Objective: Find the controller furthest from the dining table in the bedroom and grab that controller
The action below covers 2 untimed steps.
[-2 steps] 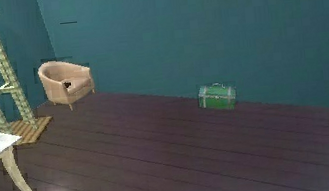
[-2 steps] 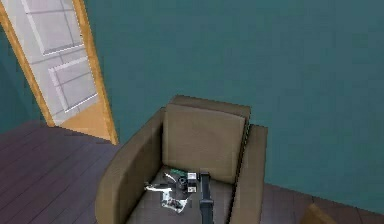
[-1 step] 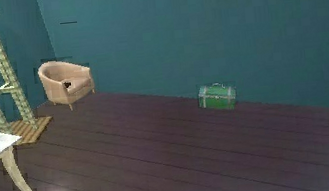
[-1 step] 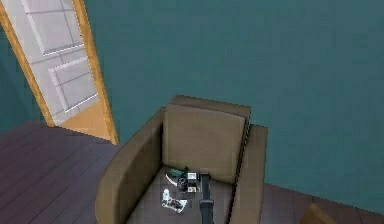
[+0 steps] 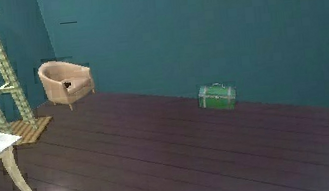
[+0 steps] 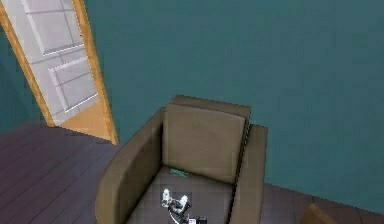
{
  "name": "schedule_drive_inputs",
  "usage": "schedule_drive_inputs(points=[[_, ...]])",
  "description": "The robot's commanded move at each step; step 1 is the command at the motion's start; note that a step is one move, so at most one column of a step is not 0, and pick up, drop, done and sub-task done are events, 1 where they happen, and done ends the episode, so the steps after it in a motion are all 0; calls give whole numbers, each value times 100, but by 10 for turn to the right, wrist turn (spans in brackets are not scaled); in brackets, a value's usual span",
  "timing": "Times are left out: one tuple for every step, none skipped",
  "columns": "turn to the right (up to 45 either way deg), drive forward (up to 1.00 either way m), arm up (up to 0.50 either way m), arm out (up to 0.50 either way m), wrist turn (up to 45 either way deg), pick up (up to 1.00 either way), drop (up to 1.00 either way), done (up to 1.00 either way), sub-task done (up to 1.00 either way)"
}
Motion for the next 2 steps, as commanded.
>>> schedule_drive_inputs(points=[[0,0,0,0,0,100,0,0,0],[0,0,10,0,0,0,0,0,0]])
